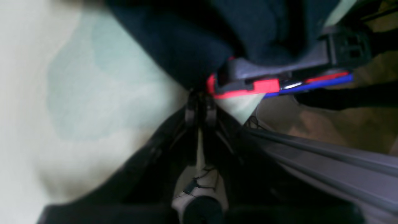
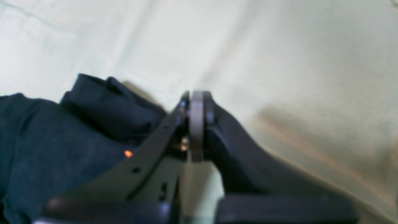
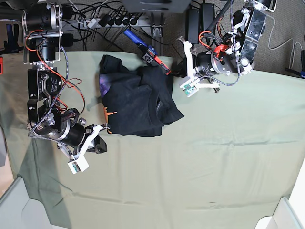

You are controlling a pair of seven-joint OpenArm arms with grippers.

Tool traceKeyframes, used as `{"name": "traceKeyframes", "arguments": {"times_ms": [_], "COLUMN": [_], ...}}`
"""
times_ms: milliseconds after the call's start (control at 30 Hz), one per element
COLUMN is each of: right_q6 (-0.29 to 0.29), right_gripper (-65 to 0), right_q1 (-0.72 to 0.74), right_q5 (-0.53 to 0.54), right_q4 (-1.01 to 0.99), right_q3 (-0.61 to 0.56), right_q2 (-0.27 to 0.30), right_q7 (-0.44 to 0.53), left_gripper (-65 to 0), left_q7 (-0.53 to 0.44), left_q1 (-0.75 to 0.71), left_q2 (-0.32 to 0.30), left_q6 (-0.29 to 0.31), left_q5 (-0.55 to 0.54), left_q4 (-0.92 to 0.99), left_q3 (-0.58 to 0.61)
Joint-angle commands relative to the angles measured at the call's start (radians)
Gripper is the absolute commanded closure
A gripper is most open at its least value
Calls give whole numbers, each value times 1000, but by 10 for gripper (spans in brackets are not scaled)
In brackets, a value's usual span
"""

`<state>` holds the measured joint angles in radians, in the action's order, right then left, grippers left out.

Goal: Fold the T-shirt properly
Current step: 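Press and tuck the loose fabric onto the stack with the right gripper, then push the folded bundle's sides inward with both grippers to square it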

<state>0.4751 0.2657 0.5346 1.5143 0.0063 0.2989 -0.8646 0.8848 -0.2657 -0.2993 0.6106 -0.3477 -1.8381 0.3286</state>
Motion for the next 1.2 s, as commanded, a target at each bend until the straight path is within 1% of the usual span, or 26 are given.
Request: {"name": "traceKeyframes", "arguments": {"times_ms": [0,100,200,367,500,667,767,833,933,1000,1100,1167], "right_q6": [79,79,79,79,79,79,79,79,79,79,78,78], "right_gripper": [0,0,0,0,0,0,0,0,0,0,0,0], "right_q1": [25,25,25,22,22,22,22,22,22,22,22,20], "right_q5": [15,15,16,16,16,26,26,26,22,3,-45,-65], "right_q4": [15,15,15,15,15,15,15,15,15,15,15,15], "right_q3": [6,6,6,6,6,6,6,6,7,7,7,8], "right_q2": [8,8,8,9,8,8,8,8,8,9,9,10], "right_q7": [22,15,6,-7,-6,-7,-7,-7,-7,-6,-6,-7], "left_gripper": [-23,-23,-24,-23,-24,-24,-24,-24,-24,-24,-24,-24], "left_q7": [-28,-53,-67,-89,-132,-171,-175,-182,-205,-205,-201,-200], "left_q1": [12,49,106,201,266,354,415,459,534,587,646,666], "left_q2": [0,0,0,1,4,6,27,54,94,112,110,98], "left_q6": [15,15,14,15,15,15,15,17,50,52,52,53], "left_q5": [5,58,61,50,48,41,27,27,27,24,10,-37], "left_q4": [-5,18,64,187,283,349,399,446,532,587,623,620], "left_q3": [18,72,100,103,103,103,103,103,103,103,97,74]}}
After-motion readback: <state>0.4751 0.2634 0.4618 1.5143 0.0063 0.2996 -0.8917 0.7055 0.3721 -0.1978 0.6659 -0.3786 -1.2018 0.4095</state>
